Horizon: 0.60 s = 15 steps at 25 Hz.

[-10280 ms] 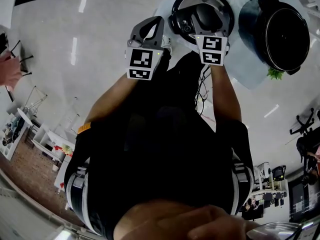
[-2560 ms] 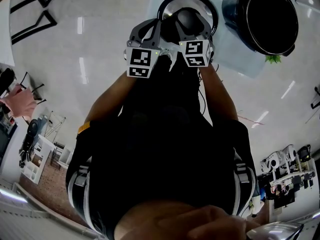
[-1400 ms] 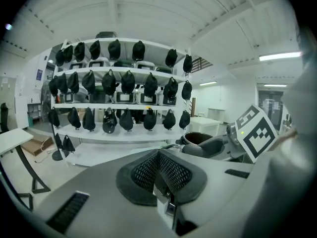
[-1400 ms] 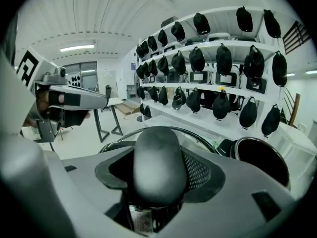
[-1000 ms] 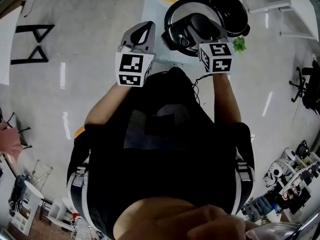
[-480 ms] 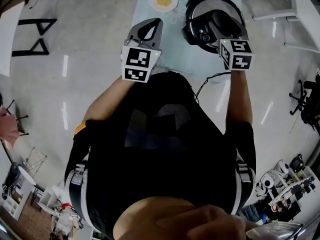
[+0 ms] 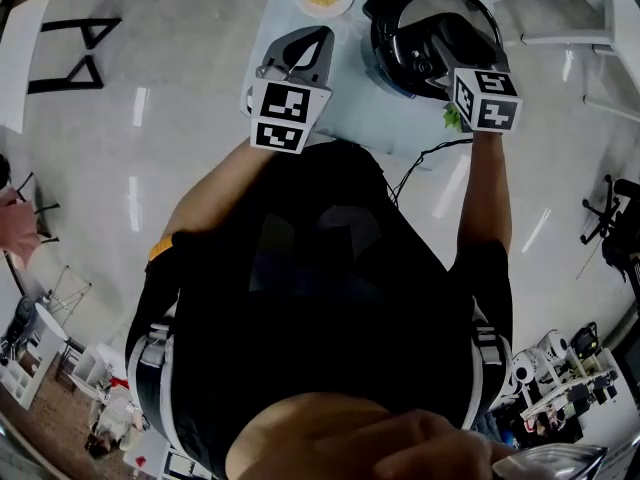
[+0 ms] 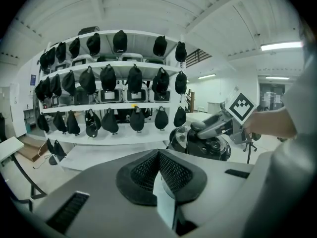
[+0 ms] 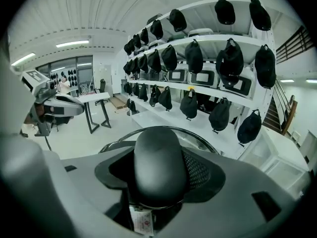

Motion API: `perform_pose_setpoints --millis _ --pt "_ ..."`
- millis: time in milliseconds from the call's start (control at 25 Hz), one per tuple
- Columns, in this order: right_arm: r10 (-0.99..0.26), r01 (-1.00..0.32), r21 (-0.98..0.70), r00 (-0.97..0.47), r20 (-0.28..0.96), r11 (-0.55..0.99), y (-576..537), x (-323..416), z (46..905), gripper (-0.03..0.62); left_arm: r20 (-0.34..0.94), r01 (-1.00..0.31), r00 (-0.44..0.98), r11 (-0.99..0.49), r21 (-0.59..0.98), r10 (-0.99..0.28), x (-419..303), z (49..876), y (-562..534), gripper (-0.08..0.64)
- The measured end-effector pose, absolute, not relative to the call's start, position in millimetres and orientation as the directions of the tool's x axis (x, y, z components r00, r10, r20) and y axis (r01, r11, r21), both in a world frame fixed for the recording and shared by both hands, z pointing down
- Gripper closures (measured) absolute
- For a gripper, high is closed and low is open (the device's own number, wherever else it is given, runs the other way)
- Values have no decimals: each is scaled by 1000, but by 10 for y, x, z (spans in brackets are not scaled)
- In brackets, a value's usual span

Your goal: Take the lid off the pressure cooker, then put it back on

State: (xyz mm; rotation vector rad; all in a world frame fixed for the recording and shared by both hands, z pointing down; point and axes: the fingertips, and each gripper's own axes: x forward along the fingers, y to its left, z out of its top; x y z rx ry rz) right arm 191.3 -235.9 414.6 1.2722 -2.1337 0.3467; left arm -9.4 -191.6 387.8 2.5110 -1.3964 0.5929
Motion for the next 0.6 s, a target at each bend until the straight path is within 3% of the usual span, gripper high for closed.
perform_pose_setpoints --millis 600 --pt "-634 -834 12 -411 656 552 -2491 1864 4348 302 464 -860 449 -510 -7 -763 40 4035 -2030 552"
